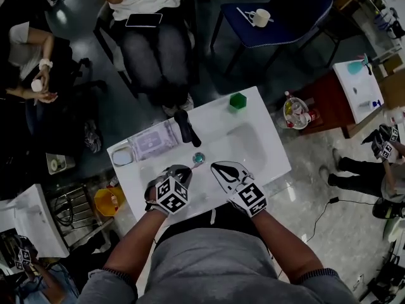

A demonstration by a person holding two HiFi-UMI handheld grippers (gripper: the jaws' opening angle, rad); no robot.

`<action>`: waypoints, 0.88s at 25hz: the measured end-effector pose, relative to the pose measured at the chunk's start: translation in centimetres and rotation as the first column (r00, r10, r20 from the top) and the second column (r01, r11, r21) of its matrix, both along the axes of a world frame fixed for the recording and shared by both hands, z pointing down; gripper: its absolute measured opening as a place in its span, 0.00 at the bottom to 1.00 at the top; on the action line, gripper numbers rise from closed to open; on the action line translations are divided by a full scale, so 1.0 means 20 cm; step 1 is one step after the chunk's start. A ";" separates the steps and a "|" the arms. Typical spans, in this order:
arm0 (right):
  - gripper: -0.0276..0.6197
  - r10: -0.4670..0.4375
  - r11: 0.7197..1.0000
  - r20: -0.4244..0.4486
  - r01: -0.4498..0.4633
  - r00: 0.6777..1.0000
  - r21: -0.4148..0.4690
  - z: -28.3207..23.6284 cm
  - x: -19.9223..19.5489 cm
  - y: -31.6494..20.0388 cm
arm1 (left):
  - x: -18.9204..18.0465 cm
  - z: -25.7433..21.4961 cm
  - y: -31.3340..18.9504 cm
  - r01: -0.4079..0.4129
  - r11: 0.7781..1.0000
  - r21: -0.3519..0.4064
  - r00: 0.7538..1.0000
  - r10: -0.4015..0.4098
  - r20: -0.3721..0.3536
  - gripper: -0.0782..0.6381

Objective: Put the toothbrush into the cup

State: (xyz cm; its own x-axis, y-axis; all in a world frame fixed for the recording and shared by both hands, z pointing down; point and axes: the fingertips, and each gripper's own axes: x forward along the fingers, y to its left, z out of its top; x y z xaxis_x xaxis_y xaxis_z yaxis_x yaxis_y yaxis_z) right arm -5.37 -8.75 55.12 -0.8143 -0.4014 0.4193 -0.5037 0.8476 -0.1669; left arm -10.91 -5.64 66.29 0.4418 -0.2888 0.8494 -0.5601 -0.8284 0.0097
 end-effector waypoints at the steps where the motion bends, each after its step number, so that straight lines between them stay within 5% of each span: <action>1: 0.06 -0.002 1.000 0.000 0.002 1.000 0.002 -0.02 0.00 0.00 | 0.00 -0.03 0.00 0.007 1.000 0.009 1.000 -0.007 -0.007 0.15; 11: 0.06 -0.003 1.000 0.022 0.002 1.000 0.008 -0.15 0.04 0.03 | 0.00 -0.34 0.00 0.086 0.992 0.089 0.986 -0.072 -0.152 0.15; 22: 0.06 0.016 0.999 0.120 -0.022 0.993 0.050 -0.41 0.00 -0.01 | 0.05 -0.73 -0.08 0.168 0.966 0.198 0.939 -0.096 -0.329 0.15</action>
